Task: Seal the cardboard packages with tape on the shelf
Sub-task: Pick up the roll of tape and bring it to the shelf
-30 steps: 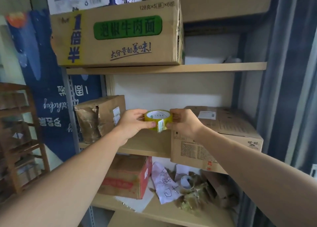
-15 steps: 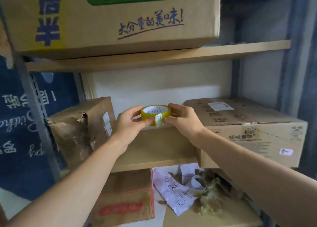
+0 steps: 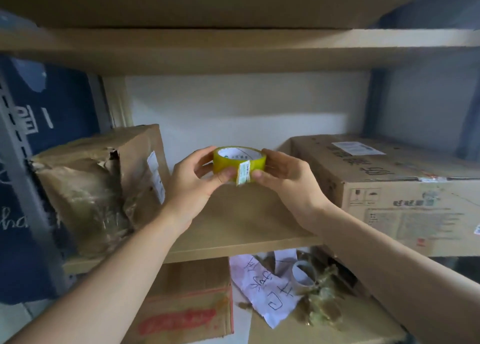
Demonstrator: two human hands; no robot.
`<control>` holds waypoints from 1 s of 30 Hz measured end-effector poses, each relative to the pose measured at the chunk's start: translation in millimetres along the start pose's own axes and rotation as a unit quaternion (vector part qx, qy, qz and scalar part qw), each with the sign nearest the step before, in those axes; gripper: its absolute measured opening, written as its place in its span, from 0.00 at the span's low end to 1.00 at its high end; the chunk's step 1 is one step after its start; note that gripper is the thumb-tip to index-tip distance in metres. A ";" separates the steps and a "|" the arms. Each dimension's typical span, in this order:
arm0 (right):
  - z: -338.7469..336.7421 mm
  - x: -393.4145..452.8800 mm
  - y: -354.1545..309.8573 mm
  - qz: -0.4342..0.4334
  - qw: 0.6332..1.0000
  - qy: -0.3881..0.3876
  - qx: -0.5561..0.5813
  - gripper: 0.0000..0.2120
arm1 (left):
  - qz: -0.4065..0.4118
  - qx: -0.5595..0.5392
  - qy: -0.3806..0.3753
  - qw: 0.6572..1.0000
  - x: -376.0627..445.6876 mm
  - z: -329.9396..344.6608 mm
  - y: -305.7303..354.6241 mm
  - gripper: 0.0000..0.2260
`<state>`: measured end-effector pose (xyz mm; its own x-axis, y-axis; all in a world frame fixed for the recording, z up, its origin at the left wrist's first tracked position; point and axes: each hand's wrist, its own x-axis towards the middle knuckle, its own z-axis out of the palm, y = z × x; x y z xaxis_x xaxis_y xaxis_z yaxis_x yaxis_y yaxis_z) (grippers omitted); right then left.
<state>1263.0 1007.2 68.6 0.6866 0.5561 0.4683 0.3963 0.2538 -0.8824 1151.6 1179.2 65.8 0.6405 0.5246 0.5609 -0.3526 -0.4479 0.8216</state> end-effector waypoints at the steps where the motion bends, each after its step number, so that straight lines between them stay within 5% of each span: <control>1: 0.7 -0.8 9.5 -0.008 1.000 0.003 0.010 0.31 | 0.008 0.000 0.002 1.000 -1.8 4.2 -7.5 0.33; 10: -11.3 -9.6 31.4 -0.056 0.996 0.016 0.063 0.28 | 0.017 -0.061 0.093 0.994 -29.0 52.3 -12.1 0.26; 16: -18.6 -33.3 16.7 -0.090 0.985 0.001 0.147 0.27 | 0.075 -0.099 0.174 0.977 -61.9 66.1 10.6 0.35; 26: -9.0 -107.6 87.1 -0.130 0.970 0.031 0.201 0.25 | 0.109 -0.116 0.114 0.981 -126.3 77.0 -46.9 0.28; 30: -4.0 -132.4 134.8 -0.156 0.970 0.017 0.188 0.26 | 0.127 -0.130 0.110 0.977 -160.8 73.7 -93.5 0.32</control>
<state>1228.0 964.6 -112.1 0.5908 0.3820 0.7107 0.3419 0.6793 -0.6494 1131.9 1083.3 -108.8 0.3569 0.5763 0.7352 -0.6604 -0.4009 0.6349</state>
